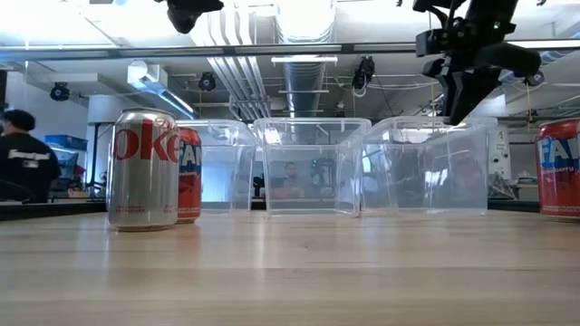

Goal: Sort soda cans
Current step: Adjust the right transparent bin on the table, then adjust the middle transparent bin on the table

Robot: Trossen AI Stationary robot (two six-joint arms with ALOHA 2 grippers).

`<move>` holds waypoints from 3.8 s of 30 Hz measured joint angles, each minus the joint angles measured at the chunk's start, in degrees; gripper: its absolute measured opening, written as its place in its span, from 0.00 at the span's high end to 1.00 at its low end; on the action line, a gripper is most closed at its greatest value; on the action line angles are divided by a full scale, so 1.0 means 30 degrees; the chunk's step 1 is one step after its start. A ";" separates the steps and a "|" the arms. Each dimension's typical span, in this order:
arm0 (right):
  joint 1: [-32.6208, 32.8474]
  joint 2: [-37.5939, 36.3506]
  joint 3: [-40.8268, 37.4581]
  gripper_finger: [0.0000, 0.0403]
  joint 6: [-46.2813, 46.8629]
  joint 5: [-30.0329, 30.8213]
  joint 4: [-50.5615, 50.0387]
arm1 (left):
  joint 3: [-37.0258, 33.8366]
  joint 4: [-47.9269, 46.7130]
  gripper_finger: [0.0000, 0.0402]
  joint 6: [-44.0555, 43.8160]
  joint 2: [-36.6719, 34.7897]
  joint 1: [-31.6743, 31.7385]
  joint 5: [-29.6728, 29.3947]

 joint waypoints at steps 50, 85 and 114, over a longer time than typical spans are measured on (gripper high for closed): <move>-0.0204 0.8275 0.4468 0.59 -0.0208 -0.3432 1.4517 | -0.1596 0.0605 0.62 0.0860 -0.1521 -0.0007 0.0357; -0.0962 1.0040 0.5042 0.85 0.1323 -0.3812 1.3202 | -0.1596 0.0517 0.62 0.1224 -0.2674 -0.0007 0.0335; -0.1209 0.9959 0.5421 0.86 -0.0453 -0.4384 1.1808 | -0.1596 0.0510 0.62 0.1006 -0.2674 0.0000 0.0335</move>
